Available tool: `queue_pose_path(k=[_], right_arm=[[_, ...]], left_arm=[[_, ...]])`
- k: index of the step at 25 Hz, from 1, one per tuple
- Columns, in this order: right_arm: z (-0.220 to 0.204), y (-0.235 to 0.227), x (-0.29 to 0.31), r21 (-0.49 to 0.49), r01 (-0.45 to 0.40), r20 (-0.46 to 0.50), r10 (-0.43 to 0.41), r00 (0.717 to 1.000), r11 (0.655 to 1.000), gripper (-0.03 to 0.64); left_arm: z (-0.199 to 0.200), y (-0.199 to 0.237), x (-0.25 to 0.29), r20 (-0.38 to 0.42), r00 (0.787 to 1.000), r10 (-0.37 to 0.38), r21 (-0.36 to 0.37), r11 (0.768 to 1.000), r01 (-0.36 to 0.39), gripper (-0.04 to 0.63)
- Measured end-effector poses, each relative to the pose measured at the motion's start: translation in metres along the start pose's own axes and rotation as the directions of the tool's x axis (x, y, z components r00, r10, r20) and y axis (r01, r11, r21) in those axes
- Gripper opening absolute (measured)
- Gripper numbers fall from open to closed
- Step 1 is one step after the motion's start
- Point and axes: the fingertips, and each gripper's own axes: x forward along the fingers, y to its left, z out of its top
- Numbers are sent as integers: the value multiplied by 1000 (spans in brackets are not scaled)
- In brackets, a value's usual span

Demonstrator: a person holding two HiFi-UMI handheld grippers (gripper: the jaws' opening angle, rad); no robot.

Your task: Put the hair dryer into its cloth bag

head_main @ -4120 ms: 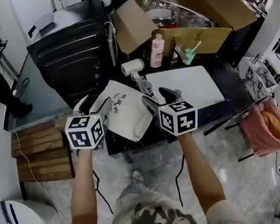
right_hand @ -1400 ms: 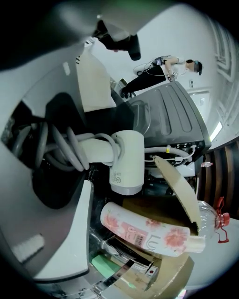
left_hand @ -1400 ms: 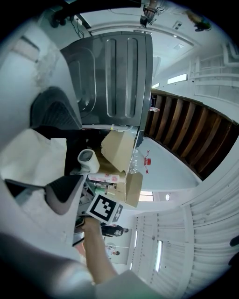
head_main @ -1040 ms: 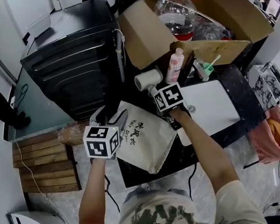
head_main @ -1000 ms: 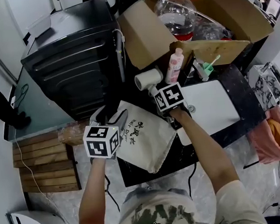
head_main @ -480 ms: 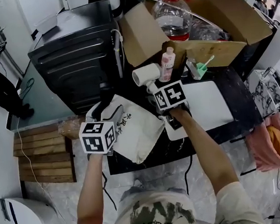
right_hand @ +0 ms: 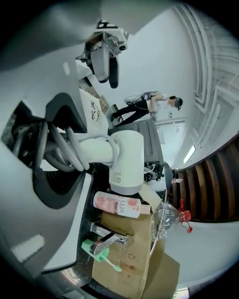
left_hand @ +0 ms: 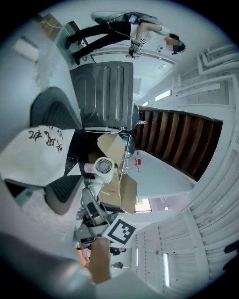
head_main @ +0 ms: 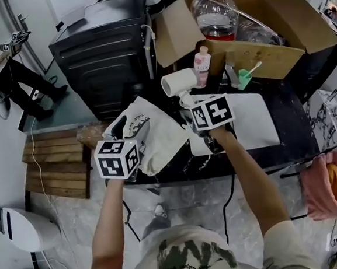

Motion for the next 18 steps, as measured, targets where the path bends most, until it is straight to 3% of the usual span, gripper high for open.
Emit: queue_pose_path(k=[9,18], right_arm=[[-34,9,-25,-39,-72,15,72,997,997,233],[-70,18,-49,-69,-115,6,116,993,991,233]], left_arm=[[-27,-40,-26,-12,999,50,16,999,-50,308],[-49,-66,-36,-68,996,64,90,994,-58,308]])
